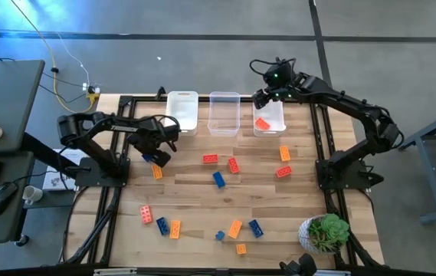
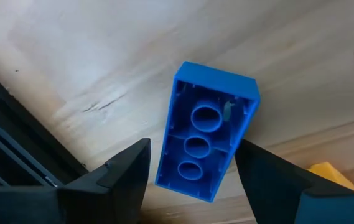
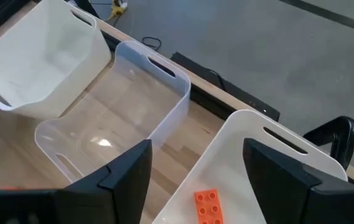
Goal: Sort & place blocks by color
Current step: Put the blue game piece into the left white bin
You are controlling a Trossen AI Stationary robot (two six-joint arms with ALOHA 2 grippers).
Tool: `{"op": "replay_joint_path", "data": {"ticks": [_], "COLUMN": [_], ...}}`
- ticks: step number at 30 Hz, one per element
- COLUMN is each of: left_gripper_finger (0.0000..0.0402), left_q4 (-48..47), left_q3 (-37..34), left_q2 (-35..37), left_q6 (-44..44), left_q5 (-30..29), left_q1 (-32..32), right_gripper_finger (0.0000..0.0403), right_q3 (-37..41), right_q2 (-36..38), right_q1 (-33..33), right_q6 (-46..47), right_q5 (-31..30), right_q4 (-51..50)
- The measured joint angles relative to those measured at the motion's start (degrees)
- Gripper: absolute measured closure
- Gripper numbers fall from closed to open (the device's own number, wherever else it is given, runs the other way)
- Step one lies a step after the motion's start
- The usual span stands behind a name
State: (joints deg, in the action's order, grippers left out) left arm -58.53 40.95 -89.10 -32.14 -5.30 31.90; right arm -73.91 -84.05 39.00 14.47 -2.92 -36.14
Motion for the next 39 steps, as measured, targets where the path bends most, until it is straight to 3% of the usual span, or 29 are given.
{"op": "replay_joint_path", "data": {"ticks": [11,16,25,31,39], "left_gripper_finger": [0.0299,0.0299,0.0299,0.0299,0.0299], "left_q4": [0.2,0.3,2.1,7.7,17.2], "left_q3": [0.2,-0.1,1.5,5.4,10.6], "left_q2": [-0.8,2.0,16.1,23.6,25.1], "left_q6": [4.8,6.0,4.3,5.2,13.6], "left_q5": [0.3,0.5,3.4,1.4,-0.5], "left_q1": [0.0,-0.4,-1.4,-0.9,3.4], "right_gripper_finger": [0.0164,0.0164,0.0164,0.0164,0.0164], "right_q3": [0.0,0.0,0.0,0.0,0.0], "right_q2": [0.0,0.0,0.0,0.0,0.0], "right_q1": [0.0,-0.4,-5.2,-10.3,-17.7], "right_q6": [0.1,1.9,5.3,9.4,14.6], "right_q5": [1.9,3.9,5.4,5.4,4.5], "right_q4": [-1.4,-1.4,-0.9,1.7,3.9]}}
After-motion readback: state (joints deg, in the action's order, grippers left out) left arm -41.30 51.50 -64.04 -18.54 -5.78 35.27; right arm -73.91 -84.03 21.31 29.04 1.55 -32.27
